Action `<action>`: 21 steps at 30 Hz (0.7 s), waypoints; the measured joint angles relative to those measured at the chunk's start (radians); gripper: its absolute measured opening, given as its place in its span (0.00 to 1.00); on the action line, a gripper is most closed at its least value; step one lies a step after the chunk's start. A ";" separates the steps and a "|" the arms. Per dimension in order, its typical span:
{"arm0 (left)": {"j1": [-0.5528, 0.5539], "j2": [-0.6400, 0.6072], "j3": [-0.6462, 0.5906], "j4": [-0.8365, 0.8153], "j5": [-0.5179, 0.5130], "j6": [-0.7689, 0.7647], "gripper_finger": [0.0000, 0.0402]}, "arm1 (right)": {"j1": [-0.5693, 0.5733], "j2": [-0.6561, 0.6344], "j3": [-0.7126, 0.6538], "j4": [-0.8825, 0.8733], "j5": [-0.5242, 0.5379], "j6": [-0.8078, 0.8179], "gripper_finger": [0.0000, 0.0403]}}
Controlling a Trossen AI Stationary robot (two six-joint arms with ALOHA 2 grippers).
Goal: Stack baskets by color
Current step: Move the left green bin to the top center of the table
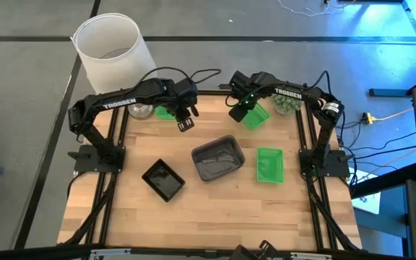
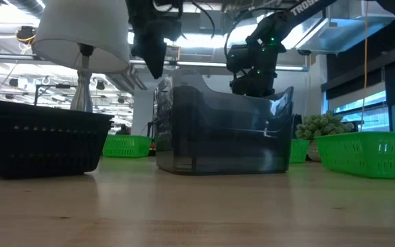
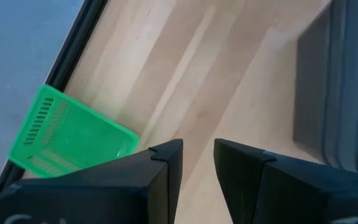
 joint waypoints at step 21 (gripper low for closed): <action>0.024 0.119 -0.002 -0.010 -0.033 0.671 0.21 | 0.000 0.000 0.000 -0.001 0.002 -0.029 0.32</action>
